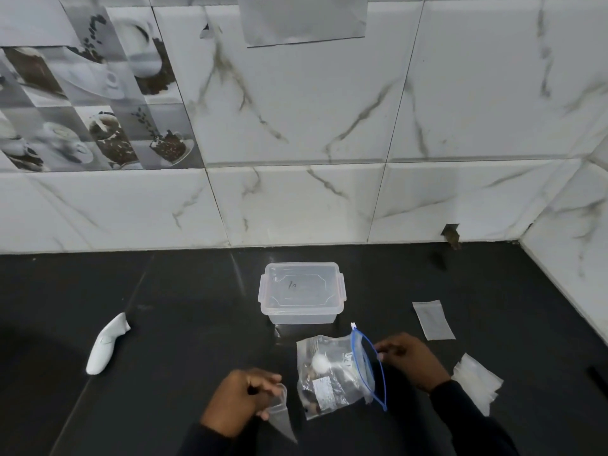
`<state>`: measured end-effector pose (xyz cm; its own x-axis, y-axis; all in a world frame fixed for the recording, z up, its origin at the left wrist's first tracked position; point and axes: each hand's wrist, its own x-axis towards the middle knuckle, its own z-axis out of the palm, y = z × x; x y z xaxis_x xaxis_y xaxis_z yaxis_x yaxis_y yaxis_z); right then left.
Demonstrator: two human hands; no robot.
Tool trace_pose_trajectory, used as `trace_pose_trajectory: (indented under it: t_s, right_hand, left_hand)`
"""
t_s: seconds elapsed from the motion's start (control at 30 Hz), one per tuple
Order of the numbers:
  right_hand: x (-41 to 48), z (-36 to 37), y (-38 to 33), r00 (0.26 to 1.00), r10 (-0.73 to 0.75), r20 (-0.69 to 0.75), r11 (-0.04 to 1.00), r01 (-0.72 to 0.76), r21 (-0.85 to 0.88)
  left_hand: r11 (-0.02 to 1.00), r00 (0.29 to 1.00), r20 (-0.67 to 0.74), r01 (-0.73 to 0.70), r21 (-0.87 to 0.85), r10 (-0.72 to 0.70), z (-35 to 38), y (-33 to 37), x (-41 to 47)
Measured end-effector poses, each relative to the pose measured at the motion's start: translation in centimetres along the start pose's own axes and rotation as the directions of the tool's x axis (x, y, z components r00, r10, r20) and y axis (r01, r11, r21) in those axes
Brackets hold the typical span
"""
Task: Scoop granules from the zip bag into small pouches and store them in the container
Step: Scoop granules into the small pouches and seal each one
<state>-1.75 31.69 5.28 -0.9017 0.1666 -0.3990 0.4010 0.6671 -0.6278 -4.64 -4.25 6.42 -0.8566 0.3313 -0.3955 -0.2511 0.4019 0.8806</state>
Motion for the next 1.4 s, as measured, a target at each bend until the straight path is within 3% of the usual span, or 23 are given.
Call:
trace_pose_trajectory:
  t_s: [0.2, 0.53, 0.6, 0.73, 0.9, 1.0, 1.1, 1.2, 1.4]
  right_hand:
    - [1.9, 2.6, -3.3, 0.982, -0.099, 0.161, 0.967, 0.134, -0.219]
    - [2.7, 5.3, -4.8, 0.946, -0.153, 0.286, 0.965, 0.205, -0.161]
    - [2.5, 5.5, -4.8, 0.946, -0.176, 0.272, 0.966, 0.219, -0.135]
    - [2.4, 5.0, -4.6, 0.982, -0.162, 0.095, 0.985, 0.167, -0.047]
    - [2.1, 5.2, -4.5, 0.966, -0.201, 0.166, 0.972, 0.218, -0.090]
    - [2.1, 5.2, -4.5, 0.968, -0.181, 0.174, 0.983, 0.173, 0.058]
    - [2.0, 4.8, -4.9, 0.978, -0.067, 0.200, 0.980, 0.026, 0.199]
    - [2.6, 4.6, -4.5, 0.988, -0.024, 0.154, 0.977, -0.010, 0.215]
    - [3.7, 4.0, -5.0, 0.998, -0.064, 0.005, 0.983, 0.062, 0.173]
  left_hand:
    - [0.989, 0.980, 0.132, 0.149, -0.004, -0.147, 4.4, -2.4, 1.8]
    - [0.976, 0.977, 0.059, 0.210, -0.052, -0.207, 5.3, -3.9, 2.7]
    - [0.978, 0.980, 0.046, 0.198, -0.062, -0.196, 4.9, -4.1, 2.8]
    - [0.976, 0.982, 0.033, 0.186, -0.117, -0.184, 4.4, -3.5, 2.7]
    - [0.980, 0.999, -0.024, 0.036, -0.195, -0.041, 3.6, -0.4, 2.4]
    - [0.968, 0.996, -0.062, -0.081, -0.236, 0.068, 3.5, 2.1, 2.2]
    - [0.957, 0.988, -0.060, -0.154, -0.245, 0.144, 3.2, 3.7, 2.0]
    - [0.974, 0.990, -0.071, -0.133, -0.185, 0.122, 2.7, 3.4, 2.1]
    - [0.994, 0.997, -0.074, 0.001, -0.105, -0.009, 3.0, 0.5, 2.0]
